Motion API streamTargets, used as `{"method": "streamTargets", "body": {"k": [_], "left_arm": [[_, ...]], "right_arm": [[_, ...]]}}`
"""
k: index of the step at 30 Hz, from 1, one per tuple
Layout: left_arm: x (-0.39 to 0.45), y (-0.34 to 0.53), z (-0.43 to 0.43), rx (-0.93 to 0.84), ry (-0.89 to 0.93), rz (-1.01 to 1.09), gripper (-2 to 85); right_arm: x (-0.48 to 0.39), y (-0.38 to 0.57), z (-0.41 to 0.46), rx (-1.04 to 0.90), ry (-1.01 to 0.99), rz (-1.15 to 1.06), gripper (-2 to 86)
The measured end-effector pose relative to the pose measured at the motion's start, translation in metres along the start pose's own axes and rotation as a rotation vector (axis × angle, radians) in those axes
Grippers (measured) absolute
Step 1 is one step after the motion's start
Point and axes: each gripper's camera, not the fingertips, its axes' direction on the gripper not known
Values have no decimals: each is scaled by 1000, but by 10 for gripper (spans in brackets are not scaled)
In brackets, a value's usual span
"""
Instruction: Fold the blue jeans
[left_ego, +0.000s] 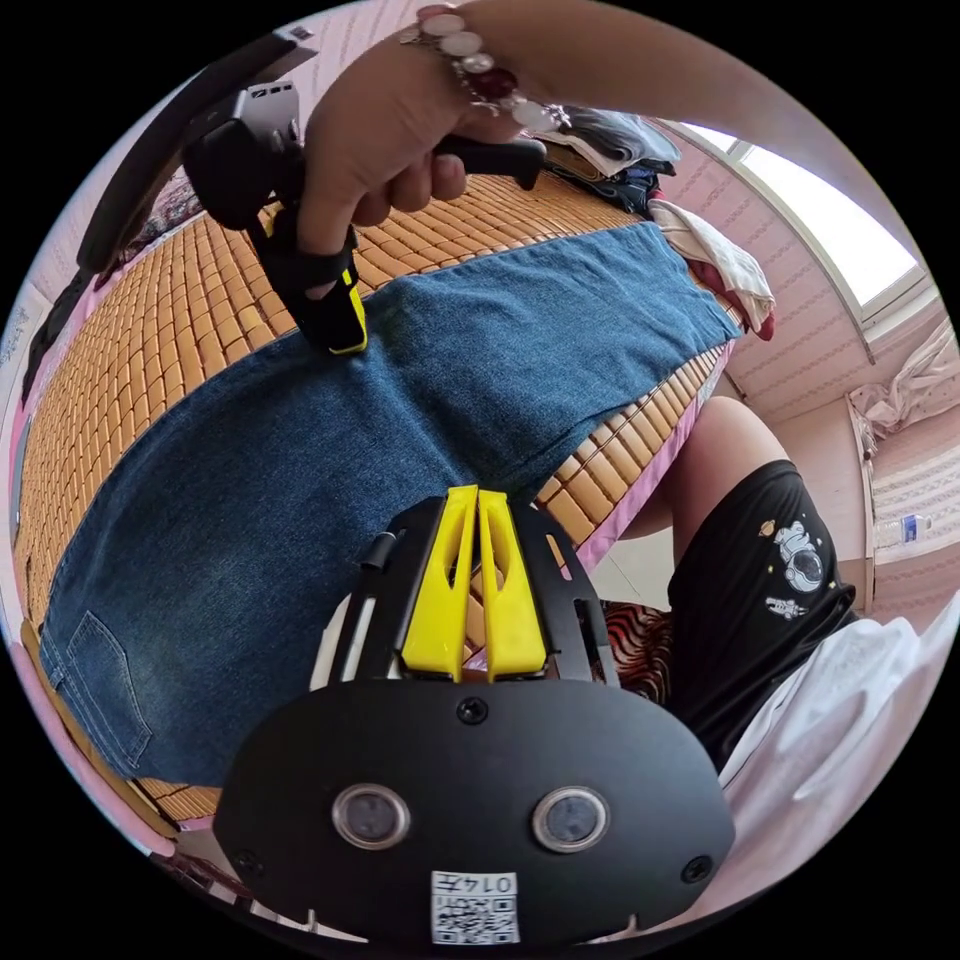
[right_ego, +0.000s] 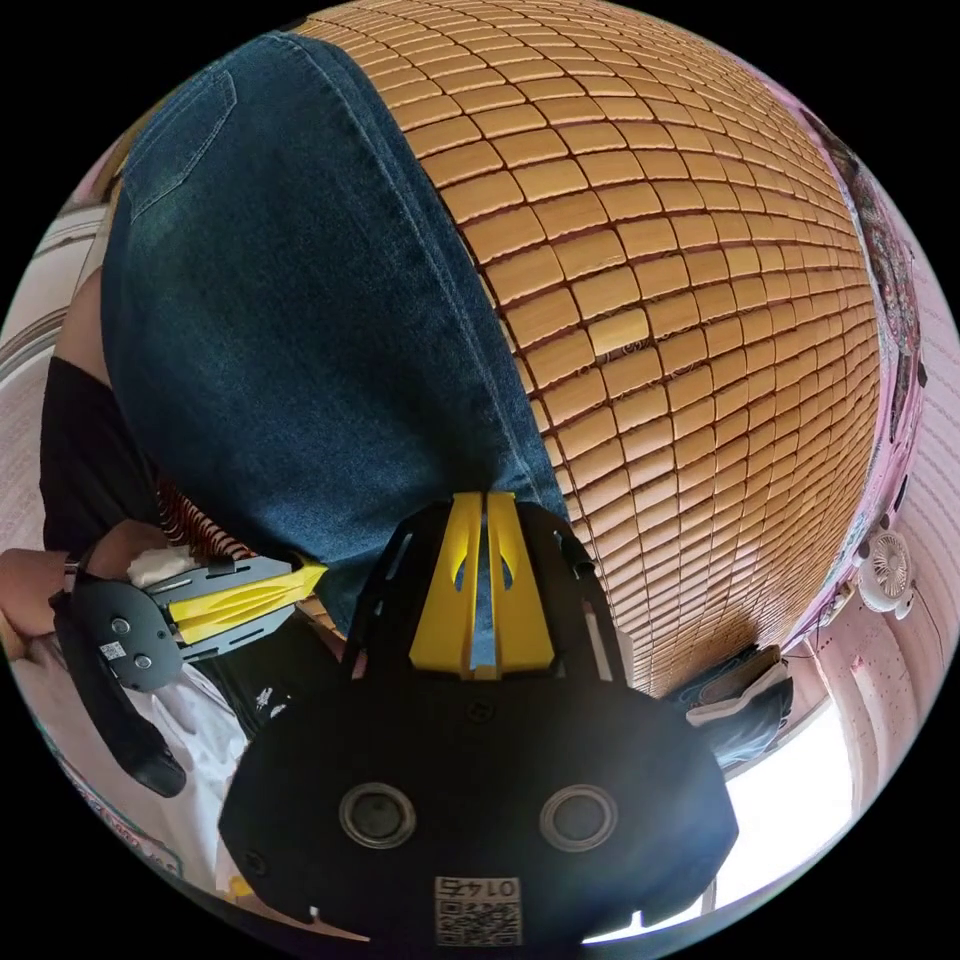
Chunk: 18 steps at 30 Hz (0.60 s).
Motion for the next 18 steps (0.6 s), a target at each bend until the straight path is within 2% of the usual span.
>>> {"method": "streamTargets", "body": {"k": [4,9,12,15,17,18], "left_arm": [[-3,4,0,9,24,-24,-10],[-13,7,-3,5,87,-42,-10],[-15,15,-9,43,97,-39,-10],[-16,30,-26,33,86,-77,-10],[-19,44,-44,75,69,-88,-10],[-22,56,-57,107,48,-101,-10]], "right_arm": [[23,5,-16,-15,-36,20,2],[32,19,-41,-18,43,59,2],[42,46,-60,66,79,120,1],[60,103,-80,296,64,246,-4],[72,173,-91,529,-17,357,-7],[76,193,-93,574,-54,387,-7]]}}
